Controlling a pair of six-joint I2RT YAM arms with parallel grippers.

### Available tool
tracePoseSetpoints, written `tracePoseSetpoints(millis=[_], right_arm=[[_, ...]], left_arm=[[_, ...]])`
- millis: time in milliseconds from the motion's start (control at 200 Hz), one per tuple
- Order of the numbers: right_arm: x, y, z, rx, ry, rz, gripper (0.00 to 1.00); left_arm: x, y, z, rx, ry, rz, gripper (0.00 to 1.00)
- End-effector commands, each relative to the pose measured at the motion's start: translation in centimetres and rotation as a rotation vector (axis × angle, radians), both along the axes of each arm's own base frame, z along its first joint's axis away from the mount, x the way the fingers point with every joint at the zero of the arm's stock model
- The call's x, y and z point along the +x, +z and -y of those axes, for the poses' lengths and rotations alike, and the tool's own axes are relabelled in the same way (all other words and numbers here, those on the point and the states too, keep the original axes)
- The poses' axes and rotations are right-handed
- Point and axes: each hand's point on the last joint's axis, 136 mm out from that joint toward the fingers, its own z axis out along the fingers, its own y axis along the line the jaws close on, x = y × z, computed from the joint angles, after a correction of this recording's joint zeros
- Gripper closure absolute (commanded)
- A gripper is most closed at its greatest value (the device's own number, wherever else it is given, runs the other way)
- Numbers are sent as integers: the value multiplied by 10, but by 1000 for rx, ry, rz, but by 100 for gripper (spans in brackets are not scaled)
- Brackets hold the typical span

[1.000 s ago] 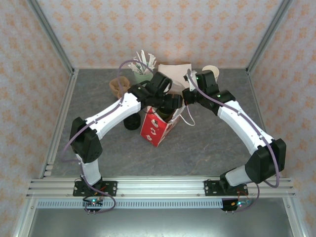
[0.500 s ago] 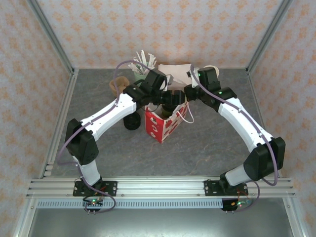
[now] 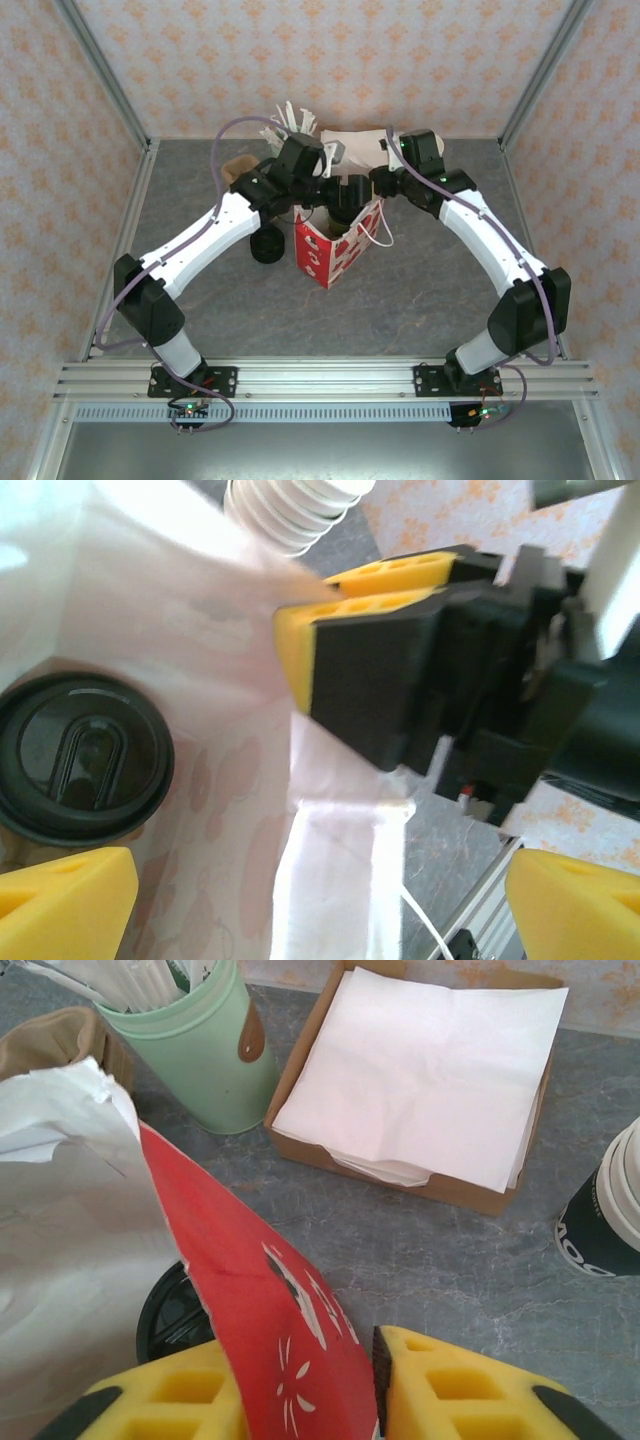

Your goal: Pack the takeout coffee

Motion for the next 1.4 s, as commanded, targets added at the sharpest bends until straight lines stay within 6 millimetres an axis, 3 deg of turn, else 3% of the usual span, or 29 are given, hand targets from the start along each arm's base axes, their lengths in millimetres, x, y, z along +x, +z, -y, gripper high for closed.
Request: tracePoseSetpoints(millis=[0,190,415,515,671,831,951,1116,1231,1396], right_arm=[[2,25,2,30,-30,13,57],[-2,49,15,62,-142,2,36],[-19,79,41,153,-376,-73,28],[-32,89,42,235,-447,-135,27],[-50,81,35,338,-490,-266,30],[-72,49,22,388,-494,-419,40],[-92,32,8,324,-443,-480,42],[-107,30,0,291,-438,-420,40],[-109,30,0,348,-464,-398,39],[-105,28,-14,392,-455,-419,39]], left_arm=[[1,42,-9,-31,11,77,5],[16,92,-41,25,123,212,5],[43,134,-122,154,452,335,5],[54,139,-160,228,626,368,3],[74,127,-200,291,787,380,4],[96,113,-215,334,814,393,4],[108,111,-216,363,778,401,5],[120,98,-209,452,686,344,8],[123,104,-204,436,660,365,9],[129,114,-197,408,637,376,11]])
